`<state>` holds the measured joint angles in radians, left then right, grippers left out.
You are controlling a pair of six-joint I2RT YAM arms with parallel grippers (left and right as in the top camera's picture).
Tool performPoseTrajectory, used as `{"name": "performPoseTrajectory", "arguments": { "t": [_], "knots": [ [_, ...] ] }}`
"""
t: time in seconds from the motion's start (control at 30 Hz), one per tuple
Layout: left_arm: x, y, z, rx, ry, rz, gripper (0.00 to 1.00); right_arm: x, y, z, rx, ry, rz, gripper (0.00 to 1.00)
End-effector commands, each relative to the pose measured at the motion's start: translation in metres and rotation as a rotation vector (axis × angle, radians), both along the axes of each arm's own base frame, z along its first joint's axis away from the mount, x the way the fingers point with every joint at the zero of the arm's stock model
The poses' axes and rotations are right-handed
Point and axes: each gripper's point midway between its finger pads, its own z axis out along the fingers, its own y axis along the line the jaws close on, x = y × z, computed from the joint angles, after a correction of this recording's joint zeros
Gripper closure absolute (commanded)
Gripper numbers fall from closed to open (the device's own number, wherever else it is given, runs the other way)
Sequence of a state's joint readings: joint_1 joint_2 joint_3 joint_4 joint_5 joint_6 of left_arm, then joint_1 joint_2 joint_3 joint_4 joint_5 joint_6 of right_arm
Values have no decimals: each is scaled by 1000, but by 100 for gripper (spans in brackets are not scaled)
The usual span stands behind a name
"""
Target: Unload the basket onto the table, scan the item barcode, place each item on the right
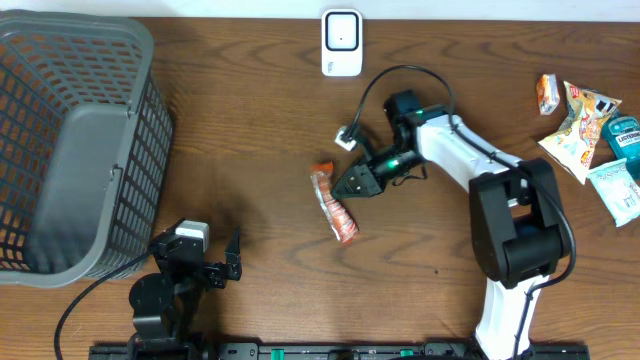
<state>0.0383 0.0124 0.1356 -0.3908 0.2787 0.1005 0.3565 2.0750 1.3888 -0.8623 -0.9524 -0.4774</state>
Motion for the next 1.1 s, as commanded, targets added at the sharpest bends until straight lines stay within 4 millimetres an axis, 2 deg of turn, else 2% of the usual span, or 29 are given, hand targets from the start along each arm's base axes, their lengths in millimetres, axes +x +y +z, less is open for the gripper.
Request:
{"name": "performPoseTrajectory", "arguments": {
  "t": [0.0, 0.07, 0.13, 0.2, 0.23, 0.3, 0.37, 0.43, 0.53, 0.6, 0.77, 0.9, 0.93, 1.07],
  "knots": [
    [-1, 1, -11, -8, 34, 9, 2, 14, -11, -28, -268, -46, -81, 51],
    [-1, 1, -11, -8, 34, 9, 2, 27, -15, -29, -356, -54, -152, 45],
    [-1, 1, -11, -8, 34, 9, 2, 34, -13, -19, -370, -52, -178, 43],
    [-1, 1, -11, -8, 34, 9, 2, 37, -8, -3, -373, -55, -176, 24],
    [-1, 1, -11, -8, 34, 9, 2, 38, -5, 4, -382, -63, -169, 20],
    [-1, 1, -11, -8, 34, 9, 2, 38, 0, 14, -425, -91, -160, 1],
    [-1, 1, -11, -8, 34, 9, 2, 40, 1, 14, -522, -125, -199, 1],
    [-1, 1, -11, -8, 34, 9, 2, 41, -1, 7, -652, -186, -242, 1],
    [-1, 1, -11, -8, 34, 9, 2, 40, -9, -11, -852, -288, -328, 1],
    [-1, 1, -11, -8, 34, 9, 2, 32, -6, -22, -923, -339, -355, 4],
    [-1, 1, -11, -8, 34, 9, 2, 11, 16, -34, -993, -465, -368, 20],
    [-1, 1, -11, -8, 34, 9, 2, 4, 20, -37, -1029, -527, -379, 45],
    [-1, 1, -11, -8, 34, 9, 2, 5, 18, -39, -1038, -542, -384, 46],
    [-1, 1, -11, -8, 34, 8, 2, 9, 7, -59, -1060, -539, -401, 38]
  ]
}}
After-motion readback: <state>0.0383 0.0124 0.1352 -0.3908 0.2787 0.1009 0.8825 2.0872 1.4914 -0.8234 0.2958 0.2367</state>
